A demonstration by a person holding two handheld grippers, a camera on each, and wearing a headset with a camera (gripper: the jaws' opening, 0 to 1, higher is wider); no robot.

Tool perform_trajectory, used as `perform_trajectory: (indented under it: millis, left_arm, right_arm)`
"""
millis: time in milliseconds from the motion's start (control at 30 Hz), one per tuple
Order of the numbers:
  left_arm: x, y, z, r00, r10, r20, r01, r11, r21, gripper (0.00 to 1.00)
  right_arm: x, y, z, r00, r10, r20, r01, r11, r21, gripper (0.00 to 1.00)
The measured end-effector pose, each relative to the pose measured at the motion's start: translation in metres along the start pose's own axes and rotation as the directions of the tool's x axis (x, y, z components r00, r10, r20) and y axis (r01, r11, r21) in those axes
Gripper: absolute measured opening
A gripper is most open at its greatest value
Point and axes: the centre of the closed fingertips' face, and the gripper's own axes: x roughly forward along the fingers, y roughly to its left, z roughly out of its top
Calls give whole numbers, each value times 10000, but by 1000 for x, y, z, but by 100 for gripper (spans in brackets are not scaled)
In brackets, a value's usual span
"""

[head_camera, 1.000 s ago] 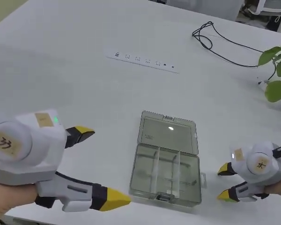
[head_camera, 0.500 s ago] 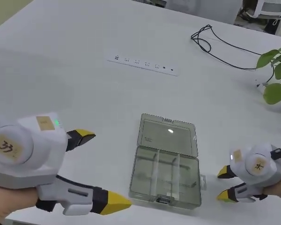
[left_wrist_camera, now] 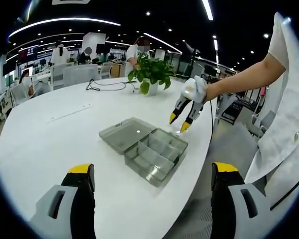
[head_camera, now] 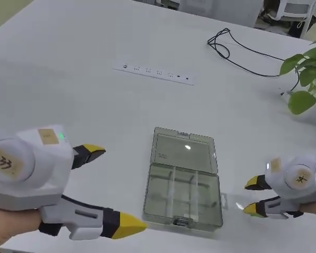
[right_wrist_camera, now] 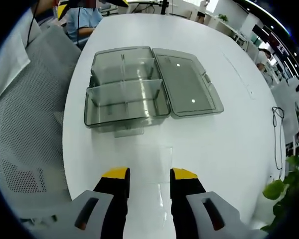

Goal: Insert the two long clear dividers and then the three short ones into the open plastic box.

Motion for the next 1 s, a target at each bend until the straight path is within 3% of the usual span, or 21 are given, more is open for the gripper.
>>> perform_trajectory:
  millis: [333, 700, 867, 1000]
  left_arm:
    - [3, -4, 7, 9996, -233, 134, 234, 9997, -101, 98]
    - [12, -12, 20, 9979, -555, 333, 569, 9975, -417, 95]
    - [17, -15, 29, 9959, -706, 560, 759, 9921, -1002, 91]
    - [22, -18, 37, 9933, -849, 778, 974, 9798, -1748, 87]
  right_arm:
    - [-45, -2, 31, 9904, -1060, 881, 1053, 9944, 133, 33]
    - [-79, 13, 74, 9707, -1579, 1814, 1599, 9871, 36, 33]
    - [-88, 23, 94, 9630, -1665, 2118, 1733, 9848, -139, 33]
    - [-95, 28, 106, 9586, -1748, 2247, 1888, 9811, -420, 33]
